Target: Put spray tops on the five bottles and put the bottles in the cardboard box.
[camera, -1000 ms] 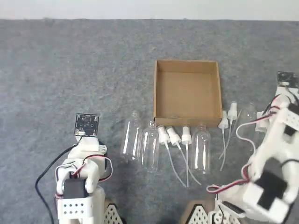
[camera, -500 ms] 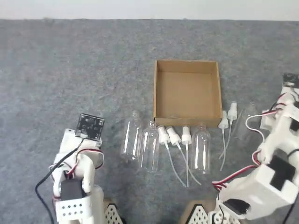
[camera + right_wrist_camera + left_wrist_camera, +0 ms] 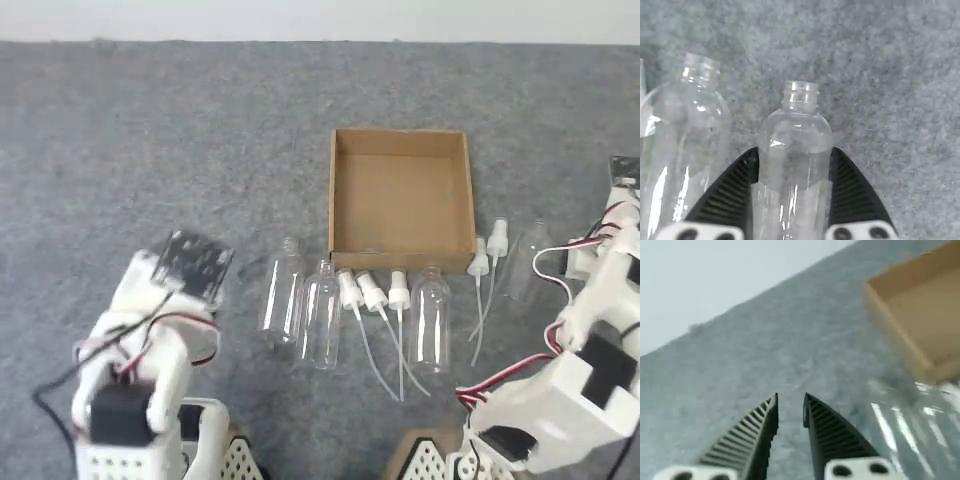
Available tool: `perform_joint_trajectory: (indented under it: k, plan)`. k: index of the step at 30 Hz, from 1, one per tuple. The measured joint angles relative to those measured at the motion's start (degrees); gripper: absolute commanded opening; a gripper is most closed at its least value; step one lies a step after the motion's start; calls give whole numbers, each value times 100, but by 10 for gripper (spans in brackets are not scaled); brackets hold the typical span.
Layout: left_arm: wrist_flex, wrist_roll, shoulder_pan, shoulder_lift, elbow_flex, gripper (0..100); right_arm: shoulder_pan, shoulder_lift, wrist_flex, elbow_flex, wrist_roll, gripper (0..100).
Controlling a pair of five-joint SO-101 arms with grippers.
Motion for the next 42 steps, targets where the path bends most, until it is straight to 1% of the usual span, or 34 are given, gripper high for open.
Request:
perform_joint_trajectory:
  k: [4, 6, 10, 12, 17, 22, 26, 28, 30, 38, 42]
  plan:
    - [545, 501, 1081, 1741, -1486, 81, 0, 0, 141, -9, 352, 6]
    - [651, 800, 1688, 2629, -2101, 83, 0, 0, 167, -9, 431, 6]
    - [510, 1266, 2796, 4176, -2523, 85, 0, 0, 220, -9, 501, 6]
    - [229, 1468, 3086, 4888, -2558, 87, 0, -26, 220, -9, 519, 6]
    - [-712, 2154, 3464, 6435, -2558, 160, 0, -35, 237, -9, 519, 6]
    - [-1495, 2945, 3877, 7534, -2558, 163, 0, -35, 237, -9, 519, 6]
    - [-1705, 3640, 3877, 8141, -2558, 163, 0, -35, 255, -9, 519, 6]
    - [-1705, 3745, 3912, 8281, -2558, 163, 0, -35, 264, -9, 519, 6]
    - [-1705, 3780, 3868, 8308, -2558, 163, 0, -35, 264, -9, 519, 6]
    - [-1442, 3789, 3305, 8308, -2558, 163, 0, -35, 264, -9, 519, 6]
    - [-1284, 3684, 3095, 8308, -2558, 163, 0, -35, 264, -9, 519, 6]
